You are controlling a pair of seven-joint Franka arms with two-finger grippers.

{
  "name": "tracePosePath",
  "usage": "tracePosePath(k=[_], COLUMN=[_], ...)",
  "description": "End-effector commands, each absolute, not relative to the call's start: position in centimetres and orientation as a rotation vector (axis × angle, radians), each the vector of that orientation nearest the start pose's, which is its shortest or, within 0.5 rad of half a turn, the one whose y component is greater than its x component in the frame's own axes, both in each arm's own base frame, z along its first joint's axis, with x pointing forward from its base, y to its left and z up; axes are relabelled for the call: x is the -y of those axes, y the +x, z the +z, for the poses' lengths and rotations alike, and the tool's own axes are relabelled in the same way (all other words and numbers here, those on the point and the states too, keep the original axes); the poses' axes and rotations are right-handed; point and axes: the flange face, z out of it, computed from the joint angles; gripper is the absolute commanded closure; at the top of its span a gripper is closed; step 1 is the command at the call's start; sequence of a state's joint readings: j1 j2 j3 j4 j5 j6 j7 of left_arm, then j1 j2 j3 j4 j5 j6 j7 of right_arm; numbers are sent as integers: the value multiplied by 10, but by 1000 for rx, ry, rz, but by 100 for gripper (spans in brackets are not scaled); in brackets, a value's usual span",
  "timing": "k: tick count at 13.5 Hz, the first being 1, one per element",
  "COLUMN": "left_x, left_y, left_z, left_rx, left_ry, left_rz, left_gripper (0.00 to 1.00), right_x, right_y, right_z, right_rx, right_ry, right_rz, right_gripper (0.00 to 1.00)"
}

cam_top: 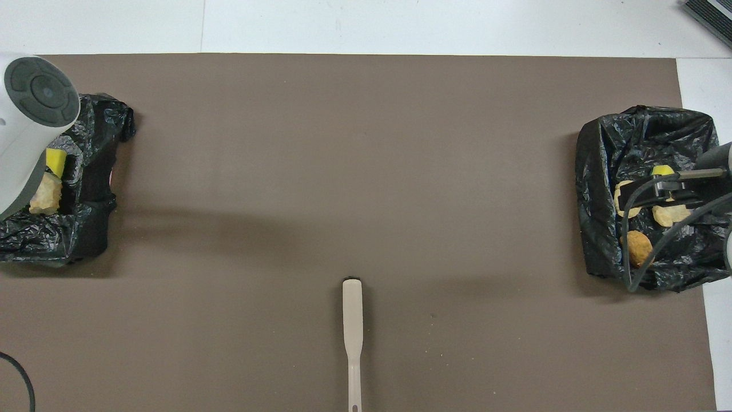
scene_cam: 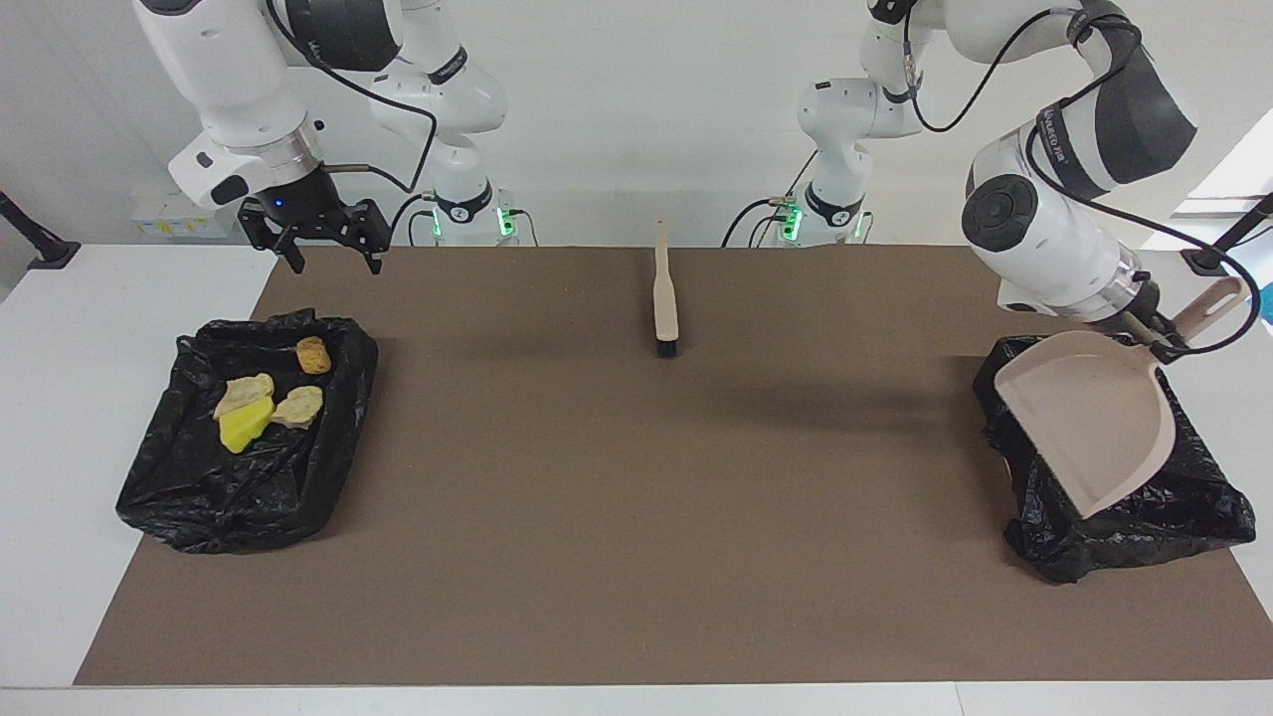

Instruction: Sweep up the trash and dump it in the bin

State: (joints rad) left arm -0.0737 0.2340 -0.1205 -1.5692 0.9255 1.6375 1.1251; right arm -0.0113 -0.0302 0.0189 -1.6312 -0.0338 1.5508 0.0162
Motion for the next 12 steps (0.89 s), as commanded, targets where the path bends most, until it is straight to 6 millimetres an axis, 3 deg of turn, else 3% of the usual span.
tracePosePath(k=[1, 4, 7, 8, 10, 12], left_x=[89, 118, 182, 218, 250, 284], left_y=[624, 614, 606, 599, 595, 591], left_z=[513, 492, 466, 453, 435, 430], left_rx=[-1544, -1453, -1224, -1160, -934, -746], left_ry=[-1905, -2215, -2542, -2595, -2781, -2915], left_rz=[611, 505, 336, 290, 249, 155], left_gripper=[100, 100, 100, 100, 100, 100], right_x=[-4, -4, -4, -4, -4, -9], right_y=[533, 533, 533, 533, 533, 534], right_z=[612, 612, 612, 612, 613, 613], right_rx=[-41, -34, -34, -32, -24, -2], right_ry=[-3172, -3172, -3171, -3172, -3172, -3173], right_rz=[84, 84, 84, 82, 77, 77], right_gripper=[0, 0, 0, 0, 0, 0])
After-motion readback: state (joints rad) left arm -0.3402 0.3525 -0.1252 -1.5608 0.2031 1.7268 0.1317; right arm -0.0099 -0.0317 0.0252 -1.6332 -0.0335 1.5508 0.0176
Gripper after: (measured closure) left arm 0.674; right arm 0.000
